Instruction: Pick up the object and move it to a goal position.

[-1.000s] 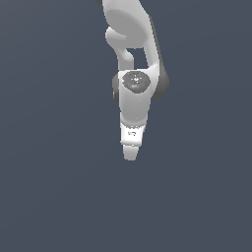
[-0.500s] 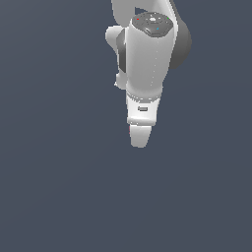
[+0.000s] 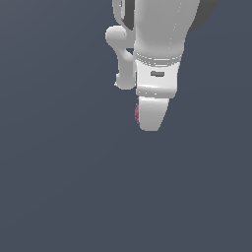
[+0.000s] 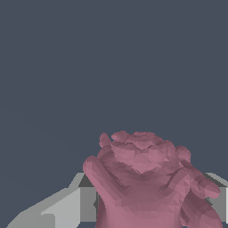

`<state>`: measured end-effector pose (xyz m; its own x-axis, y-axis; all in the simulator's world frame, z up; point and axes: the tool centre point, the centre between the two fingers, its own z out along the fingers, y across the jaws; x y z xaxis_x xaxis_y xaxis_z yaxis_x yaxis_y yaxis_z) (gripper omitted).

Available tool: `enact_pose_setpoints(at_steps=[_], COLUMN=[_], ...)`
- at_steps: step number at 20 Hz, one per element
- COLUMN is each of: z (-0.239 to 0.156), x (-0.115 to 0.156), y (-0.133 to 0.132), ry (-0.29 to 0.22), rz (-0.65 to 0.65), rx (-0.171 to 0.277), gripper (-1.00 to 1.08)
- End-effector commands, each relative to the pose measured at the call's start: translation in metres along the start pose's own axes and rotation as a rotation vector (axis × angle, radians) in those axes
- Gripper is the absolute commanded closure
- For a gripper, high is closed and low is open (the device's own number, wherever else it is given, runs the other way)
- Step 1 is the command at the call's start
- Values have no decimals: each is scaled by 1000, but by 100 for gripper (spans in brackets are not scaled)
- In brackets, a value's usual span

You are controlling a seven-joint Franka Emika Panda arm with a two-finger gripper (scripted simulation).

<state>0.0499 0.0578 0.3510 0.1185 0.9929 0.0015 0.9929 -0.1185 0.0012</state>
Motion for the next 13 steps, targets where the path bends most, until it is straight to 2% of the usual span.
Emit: enact_pose_setpoints(at_steps=[1, 13], z=[-14, -39], x=[2, 7], y=[2, 7], ry=[0, -1], rz=[1, 2], rx=[1, 1], gripper=[108, 108])
